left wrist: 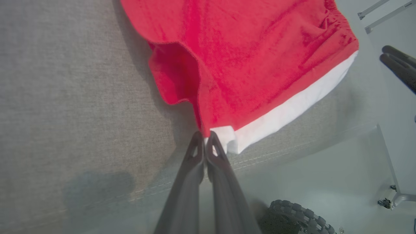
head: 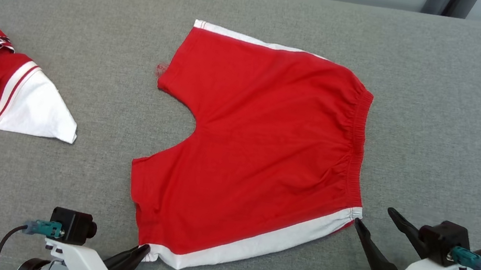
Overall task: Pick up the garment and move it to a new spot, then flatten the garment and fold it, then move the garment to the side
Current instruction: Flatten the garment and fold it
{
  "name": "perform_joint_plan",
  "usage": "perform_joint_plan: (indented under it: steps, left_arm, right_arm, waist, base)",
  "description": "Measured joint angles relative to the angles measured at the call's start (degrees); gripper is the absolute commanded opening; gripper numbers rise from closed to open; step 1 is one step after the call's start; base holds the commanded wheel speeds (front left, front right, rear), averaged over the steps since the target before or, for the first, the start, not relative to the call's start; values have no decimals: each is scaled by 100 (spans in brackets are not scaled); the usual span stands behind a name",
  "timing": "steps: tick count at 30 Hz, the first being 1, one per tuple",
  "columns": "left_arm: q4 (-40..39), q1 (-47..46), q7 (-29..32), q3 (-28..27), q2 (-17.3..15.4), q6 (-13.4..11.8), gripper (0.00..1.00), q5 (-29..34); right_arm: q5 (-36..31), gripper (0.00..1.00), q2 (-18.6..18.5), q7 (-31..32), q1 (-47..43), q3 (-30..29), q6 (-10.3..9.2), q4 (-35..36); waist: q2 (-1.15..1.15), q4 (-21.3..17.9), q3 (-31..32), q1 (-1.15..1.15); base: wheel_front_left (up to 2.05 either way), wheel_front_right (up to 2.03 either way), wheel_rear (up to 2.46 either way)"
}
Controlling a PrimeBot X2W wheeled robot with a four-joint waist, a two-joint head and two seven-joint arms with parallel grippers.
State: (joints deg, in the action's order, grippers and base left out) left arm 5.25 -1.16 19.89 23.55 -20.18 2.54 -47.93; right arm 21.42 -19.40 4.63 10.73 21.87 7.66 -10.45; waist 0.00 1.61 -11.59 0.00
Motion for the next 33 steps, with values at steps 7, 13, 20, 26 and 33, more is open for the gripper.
perform_joint_plan:
  steps: [7,13,20,26,33]
  left_arm:
    - [136,-192,-78,35,91,98,0,0]
    - [246,-296,-85,55,93,101,0,0]
    - [301,-299,-132,70,96,143,0,0]
    - [210,-285,-176,68,59,135,0,5]
    - [-680,331,-62,31,-214,-82,0,-12]
  right_arm:
    - [208,100,-240,107,524,566,0,-334]
    - [365,25,-301,147,853,918,0,-550]
    - [559,0,-380,8,928,989,0,-684]
    - [809,0,-374,-250,372,655,0,-423]
    - [1043,0,-379,-263,-808,333,0,430]
  waist:
    - [0,83,-208,0]
    - [0,126,-288,0]
    - [0,127,-292,0]
    - [0,101,-236,0]
    - [0,-1,-211,0]
  base:
    - [0,0,0]
    - [0,0,0]
    - [0,0,0]
    - [0,0,0]
    - [0,0,0]
